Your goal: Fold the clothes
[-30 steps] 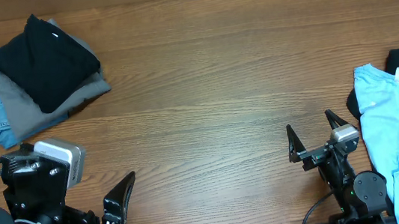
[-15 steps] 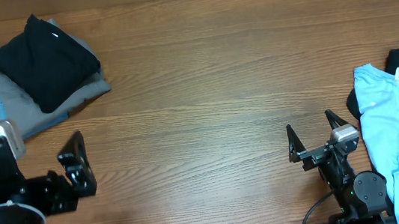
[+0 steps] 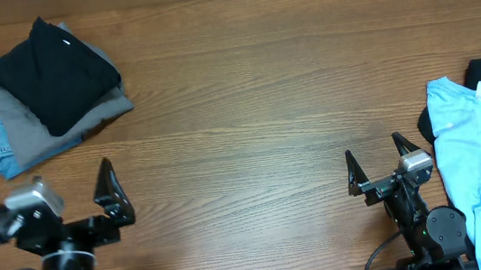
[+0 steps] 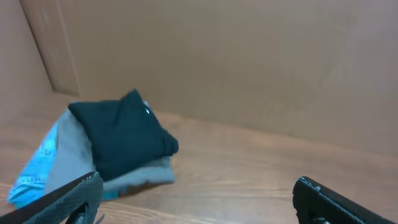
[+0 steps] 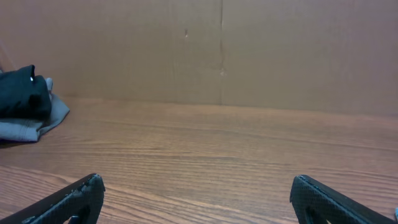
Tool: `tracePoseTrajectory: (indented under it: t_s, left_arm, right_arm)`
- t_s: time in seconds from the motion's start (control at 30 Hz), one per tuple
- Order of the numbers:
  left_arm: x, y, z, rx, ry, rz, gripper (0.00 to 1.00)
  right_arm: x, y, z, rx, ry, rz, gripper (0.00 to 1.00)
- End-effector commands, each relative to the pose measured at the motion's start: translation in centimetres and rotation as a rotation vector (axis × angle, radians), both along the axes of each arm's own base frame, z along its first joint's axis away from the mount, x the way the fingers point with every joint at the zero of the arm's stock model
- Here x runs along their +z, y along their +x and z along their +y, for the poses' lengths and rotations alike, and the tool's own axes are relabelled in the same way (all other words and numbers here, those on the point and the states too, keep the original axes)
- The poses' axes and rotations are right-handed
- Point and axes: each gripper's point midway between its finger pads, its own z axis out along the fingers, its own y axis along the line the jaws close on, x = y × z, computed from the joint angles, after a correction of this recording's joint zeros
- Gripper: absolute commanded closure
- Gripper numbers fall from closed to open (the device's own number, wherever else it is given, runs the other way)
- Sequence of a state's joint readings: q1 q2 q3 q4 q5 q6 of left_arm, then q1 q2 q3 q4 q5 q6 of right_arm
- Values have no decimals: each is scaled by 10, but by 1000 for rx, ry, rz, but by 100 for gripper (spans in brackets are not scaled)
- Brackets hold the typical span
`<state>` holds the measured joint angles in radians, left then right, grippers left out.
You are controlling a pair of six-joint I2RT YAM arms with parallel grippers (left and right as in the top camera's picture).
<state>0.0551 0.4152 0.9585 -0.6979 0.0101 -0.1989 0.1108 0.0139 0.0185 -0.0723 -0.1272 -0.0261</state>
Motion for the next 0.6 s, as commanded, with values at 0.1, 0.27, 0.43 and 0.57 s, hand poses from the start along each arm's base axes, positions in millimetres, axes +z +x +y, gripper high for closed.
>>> tracePoseTrajectory:
  t_s: [0.1, 0.27, 0.43, 0.57]
  left_arm:
    - [-65, 0, -11, -84, 97, -18, 0]
    - [-110, 10, -11, -83, 97, -38, 0]
    - [-141, 20, -10, -81, 90, -65, 0]
    - [-159, 26, -10, -82, 78, -53, 0]
  right_arm:
    - [-2, 0, -1, -2, 0, -5, 0]
    - [-2, 0, -1, -2, 0, -5, 0]
    - [-2, 0, -1, -2, 0, -5, 0]
    - [-2, 0, -1, -2, 0, -5, 0]
